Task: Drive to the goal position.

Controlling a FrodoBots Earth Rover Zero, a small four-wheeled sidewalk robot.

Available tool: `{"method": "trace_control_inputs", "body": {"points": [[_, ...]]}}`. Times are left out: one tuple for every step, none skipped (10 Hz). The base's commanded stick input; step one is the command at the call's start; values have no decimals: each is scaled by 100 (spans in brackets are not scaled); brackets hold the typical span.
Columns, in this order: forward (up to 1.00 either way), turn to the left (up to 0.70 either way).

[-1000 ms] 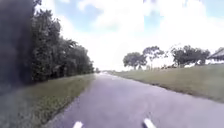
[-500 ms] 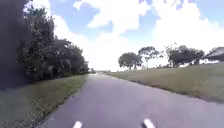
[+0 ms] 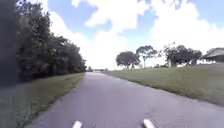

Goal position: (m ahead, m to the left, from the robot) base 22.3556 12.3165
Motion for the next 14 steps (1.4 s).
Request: {"method": "trace_control_inputs", "body": {"points": [[70, 0], [70, 0], [70, 9], [70, 22], [70, 35], [70, 35], [70, 35], [70, 35], [70, 35], [70, 35], [70, 35], [70, 4], [70, 0], [70, 0]]}}
